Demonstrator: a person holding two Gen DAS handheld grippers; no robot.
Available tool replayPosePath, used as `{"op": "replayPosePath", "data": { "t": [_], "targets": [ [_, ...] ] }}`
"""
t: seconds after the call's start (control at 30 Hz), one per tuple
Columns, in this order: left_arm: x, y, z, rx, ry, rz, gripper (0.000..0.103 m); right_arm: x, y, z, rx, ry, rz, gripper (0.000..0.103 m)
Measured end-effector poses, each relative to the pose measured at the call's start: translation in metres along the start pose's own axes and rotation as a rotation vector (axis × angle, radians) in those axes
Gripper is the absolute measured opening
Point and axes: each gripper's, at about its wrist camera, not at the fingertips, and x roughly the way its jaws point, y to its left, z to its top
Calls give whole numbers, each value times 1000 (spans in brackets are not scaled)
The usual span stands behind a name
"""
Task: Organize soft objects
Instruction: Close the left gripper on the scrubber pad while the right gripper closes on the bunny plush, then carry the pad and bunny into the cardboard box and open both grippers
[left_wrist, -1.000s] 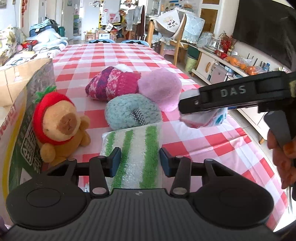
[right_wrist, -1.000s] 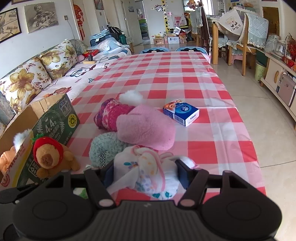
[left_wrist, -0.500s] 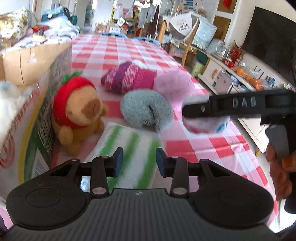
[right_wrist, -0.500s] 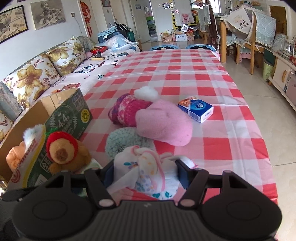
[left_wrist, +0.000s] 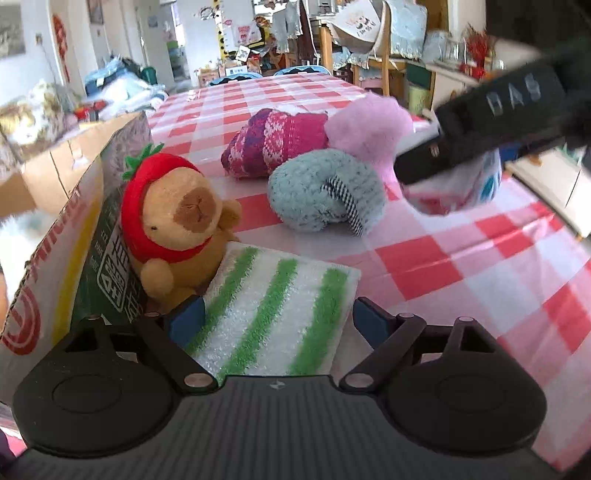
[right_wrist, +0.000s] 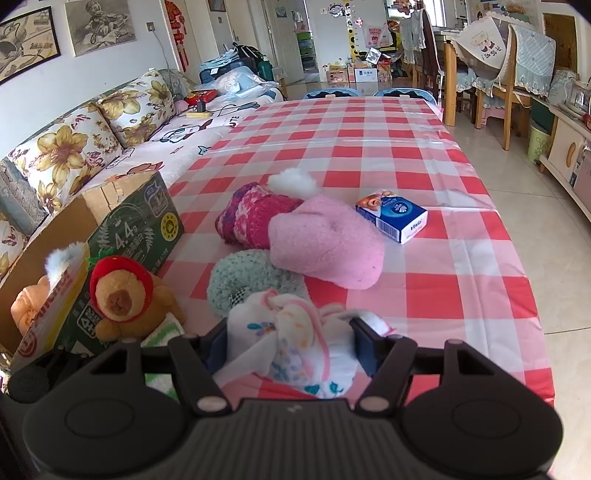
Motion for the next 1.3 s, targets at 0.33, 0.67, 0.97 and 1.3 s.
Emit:
{"op": "replayPosePath", "data": {
  "t": [0.33, 0.67, 0.97, 1.3],
  "targets": [
    [9, -1, 4, -49, 31, 28, 103, 2, -3, -1, 13, -3, 9, 67],
    [-4, 4, 6, -219, -5, -189, 103, 27, -13, -10, 129, 121, 109, 67],
    [-6, 8, -2, -239, -56, -221, 103, 41, -37, -19, 362, 191, 250, 67],
    [-8, -12, -5, -78, -47, -124, 103, 36, -45, -19, 510, 177, 424, 66]
  ]
}}
